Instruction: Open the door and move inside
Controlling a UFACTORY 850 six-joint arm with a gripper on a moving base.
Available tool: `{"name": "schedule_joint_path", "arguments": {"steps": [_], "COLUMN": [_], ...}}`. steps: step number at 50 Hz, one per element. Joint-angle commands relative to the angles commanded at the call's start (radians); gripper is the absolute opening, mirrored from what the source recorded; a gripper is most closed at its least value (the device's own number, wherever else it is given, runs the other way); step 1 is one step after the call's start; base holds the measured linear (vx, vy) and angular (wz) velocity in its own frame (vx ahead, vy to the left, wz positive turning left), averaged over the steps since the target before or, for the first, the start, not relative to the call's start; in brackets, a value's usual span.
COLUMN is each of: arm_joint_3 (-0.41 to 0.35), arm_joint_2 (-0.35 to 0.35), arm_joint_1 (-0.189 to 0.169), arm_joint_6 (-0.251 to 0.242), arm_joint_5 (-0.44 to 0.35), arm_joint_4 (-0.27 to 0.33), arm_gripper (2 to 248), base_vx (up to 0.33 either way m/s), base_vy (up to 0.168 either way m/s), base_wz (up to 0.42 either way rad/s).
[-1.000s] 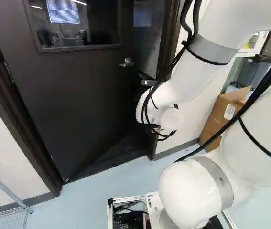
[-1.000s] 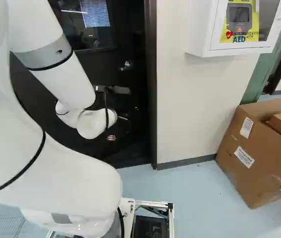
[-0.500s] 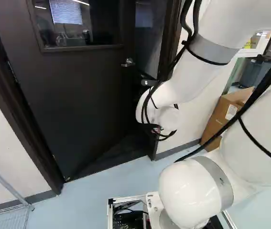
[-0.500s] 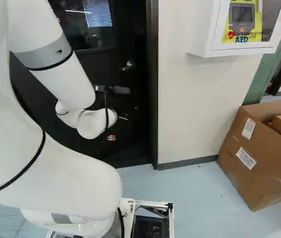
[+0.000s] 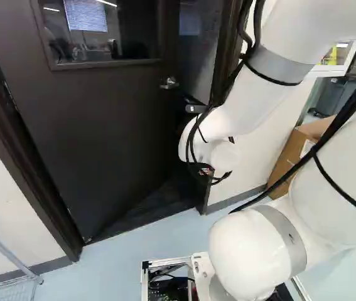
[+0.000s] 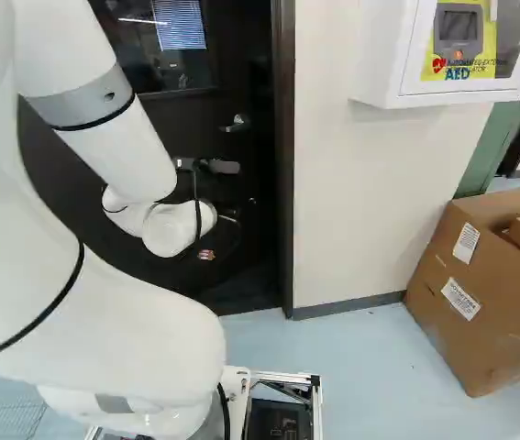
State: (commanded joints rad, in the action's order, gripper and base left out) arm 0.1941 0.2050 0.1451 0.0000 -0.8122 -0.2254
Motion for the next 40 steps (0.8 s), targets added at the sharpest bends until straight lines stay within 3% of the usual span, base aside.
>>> {"name": "schedule_joint_path", "arguments": {"steps": [22,40], "arm_joint_3": [0.000,0.000], "arm_joint_2": [0.000,0.000], "arm_joint_1": [0.000,0.000], "arm_joint_6": [0.000,0.000], "arm_joint_5": [0.000,0.000], "arm_joint_4": [0.000,0.000], "arm_gripper": [247,247], "base_vx": [0.113,0.119], "base_vy": [0.096,0.142], "base_wz": [-0.023,-0.100]}}
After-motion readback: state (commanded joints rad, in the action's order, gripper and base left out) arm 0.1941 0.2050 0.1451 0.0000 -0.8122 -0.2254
